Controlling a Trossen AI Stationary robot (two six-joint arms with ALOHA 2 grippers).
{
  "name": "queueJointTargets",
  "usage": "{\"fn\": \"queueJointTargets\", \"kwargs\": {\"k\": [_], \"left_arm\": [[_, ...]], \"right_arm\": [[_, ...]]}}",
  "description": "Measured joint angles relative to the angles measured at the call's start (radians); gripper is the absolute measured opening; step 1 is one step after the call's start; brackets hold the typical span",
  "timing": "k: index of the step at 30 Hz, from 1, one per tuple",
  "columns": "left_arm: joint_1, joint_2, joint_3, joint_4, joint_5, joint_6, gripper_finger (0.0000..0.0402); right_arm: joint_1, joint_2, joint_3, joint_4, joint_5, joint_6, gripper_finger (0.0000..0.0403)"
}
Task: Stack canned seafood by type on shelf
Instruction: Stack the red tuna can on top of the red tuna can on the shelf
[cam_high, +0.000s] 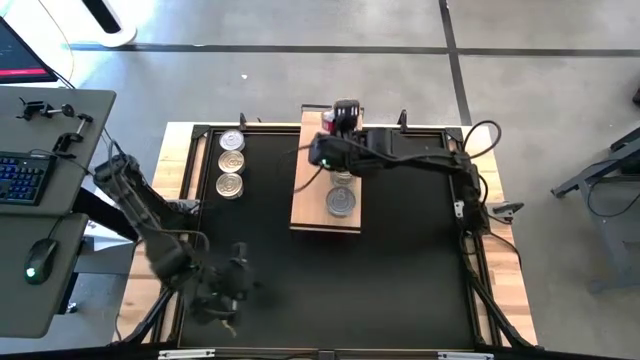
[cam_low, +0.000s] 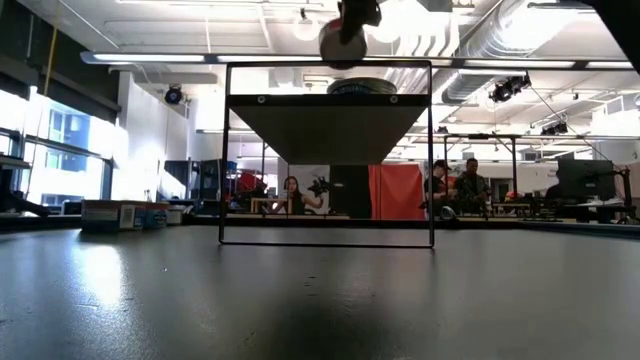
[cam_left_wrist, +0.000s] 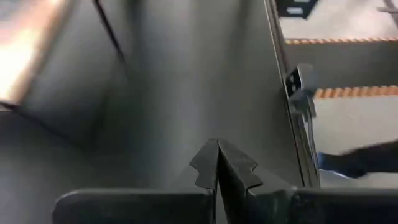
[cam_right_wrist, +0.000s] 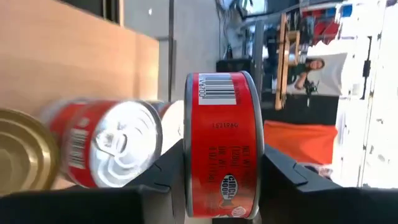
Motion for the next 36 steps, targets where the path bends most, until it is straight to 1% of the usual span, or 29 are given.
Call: {"fn": "queueJointTargets", "kwargs": {"k": [2, 6, 9, 11, 12, 14, 16, 22, 28, 36], "left_arm": [[0.028, 0.0, -0.096, 0.138, 0.04, 0.004, 0.0], [0.048, -0.006, -0.265, 0.383, 0.052, -0.126, 0.0], [0.042, -0.029, -0.35, 0.526, 0.018, -0.219, 0.0], [0.035, -0.046, -0.393, 0.577, -0.026, -0.243, 0.0], [0.034, -0.053, -0.41, 0.599, -0.04, -0.248, 0.0], [0.034, -0.063, -0.424, 0.601, -0.046, -0.25, 0.0], [0.033, -0.064, -0.424, 0.594, -0.047, -0.256, 0.0], [0.03, -0.063, -0.424, 0.592, -0.046, -0.241, 0.0], [0.03, -0.063, -0.424, 0.591, -0.046, -0.24, 0.0], [0.03, -0.063, -0.424, 0.591, -0.046, -0.242, 0.0]], "right_arm": [[-0.021, 0.001, 0.0, -0.025, -0.008, 0.011, 0.0121], [-0.048, 0.006, -0.011, -0.078, -0.049, 0.063, 0.0121], [-0.064, 0.01, -0.051, -0.115, -0.066, 0.09, 0.0126], [-0.072, 0.01, -0.084, -0.114, -0.106, 0.105, 0.0127], [-0.075, 0.01, -0.101, -0.113, -0.095, 0.105, 0.0128], [-0.076, 0.01, -0.13, -0.107, -0.055, 0.1, 0.0129], [-0.076, 0.01, -0.145, -0.102, -0.041, 0.097, 0.013], [-0.076, 0.008, -0.151, -0.07, -0.044, 0.073, 0.0131], [-0.068, 0.008, -0.139, -0.032, -0.094, 0.081, 0.0132], [-0.068, 0.008, -0.139, -0.047, -0.068, 0.123, 0.0133]]}}
